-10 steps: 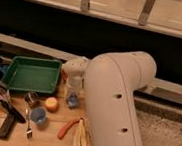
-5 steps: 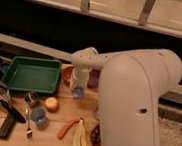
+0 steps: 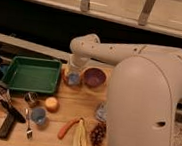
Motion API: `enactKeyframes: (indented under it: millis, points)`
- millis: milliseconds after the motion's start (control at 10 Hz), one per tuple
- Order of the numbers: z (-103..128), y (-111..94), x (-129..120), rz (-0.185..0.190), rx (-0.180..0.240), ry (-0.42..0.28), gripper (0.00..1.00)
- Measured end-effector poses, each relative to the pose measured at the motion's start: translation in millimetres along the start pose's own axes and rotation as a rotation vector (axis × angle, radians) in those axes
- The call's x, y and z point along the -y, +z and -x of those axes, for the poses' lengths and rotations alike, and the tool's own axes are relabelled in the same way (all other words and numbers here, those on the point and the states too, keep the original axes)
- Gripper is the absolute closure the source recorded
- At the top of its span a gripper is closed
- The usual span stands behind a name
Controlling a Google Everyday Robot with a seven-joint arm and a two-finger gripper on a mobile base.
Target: Wipe tray with sponge
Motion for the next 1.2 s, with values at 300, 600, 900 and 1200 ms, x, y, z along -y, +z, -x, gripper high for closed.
enactKeyframes:
  millis: [300,600,900,1200]
  points:
    - [44,-3,-54,0.08,0.068,-0.095,1.0]
    - [53,-3,-71,0.098,0.076,-0.125,1.0]
    - [53,-2,-71,0.098,0.074,-0.126,1.0]
    - [53,-1,-73,0.099,0.076,-0.131,1.0]
